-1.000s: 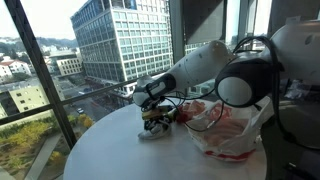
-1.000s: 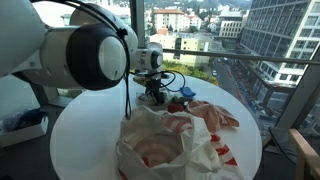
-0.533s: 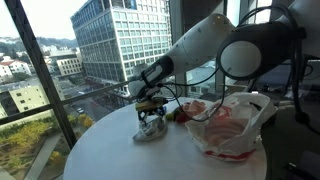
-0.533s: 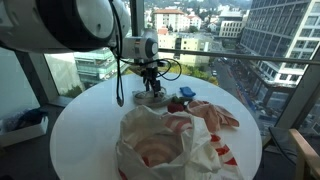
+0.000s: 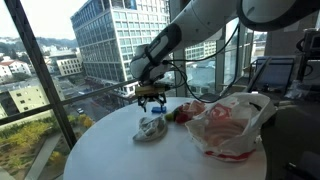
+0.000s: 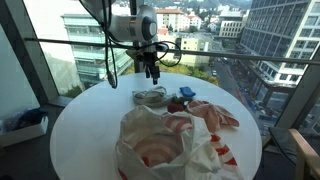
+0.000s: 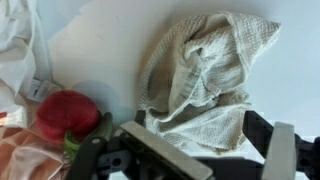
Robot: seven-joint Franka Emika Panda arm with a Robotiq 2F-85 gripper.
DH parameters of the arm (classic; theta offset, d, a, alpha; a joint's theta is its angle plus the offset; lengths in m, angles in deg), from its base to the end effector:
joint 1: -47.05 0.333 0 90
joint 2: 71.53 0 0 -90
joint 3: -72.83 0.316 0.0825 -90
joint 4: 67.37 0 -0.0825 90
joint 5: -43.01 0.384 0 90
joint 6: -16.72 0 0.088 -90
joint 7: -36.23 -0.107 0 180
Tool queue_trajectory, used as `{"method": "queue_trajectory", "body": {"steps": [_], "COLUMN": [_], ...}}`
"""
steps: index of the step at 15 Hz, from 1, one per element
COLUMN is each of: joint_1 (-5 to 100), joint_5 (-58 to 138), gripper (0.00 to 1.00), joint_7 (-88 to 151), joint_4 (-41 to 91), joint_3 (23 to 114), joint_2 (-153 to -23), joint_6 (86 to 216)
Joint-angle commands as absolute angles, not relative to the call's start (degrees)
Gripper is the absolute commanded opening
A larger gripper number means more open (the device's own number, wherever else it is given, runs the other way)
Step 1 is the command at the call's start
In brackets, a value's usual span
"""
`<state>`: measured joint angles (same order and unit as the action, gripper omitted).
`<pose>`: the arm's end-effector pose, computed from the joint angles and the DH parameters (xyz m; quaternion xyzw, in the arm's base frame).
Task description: Use the white towel to wipe the table surface
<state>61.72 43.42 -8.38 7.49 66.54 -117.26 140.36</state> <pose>0.7390 0.1292 0.2704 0.9542 -0.2957 0.0417 0.0192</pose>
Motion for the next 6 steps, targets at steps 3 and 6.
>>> {"method": "queue_trajectory", "body": {"steps": [3, 6], "joint_1": [61.0, 61.0], "joint_5": [42.5, 42.5], "gripper": [1.0, 1.0], "joint_7": [-9.1, -9.2], "joint_4": [11.1, 11.8], "joint_3": [67.5, 67.5], "joint_2": [-114.4, -114.2], "joint_6": [140.2, 140.2]}}
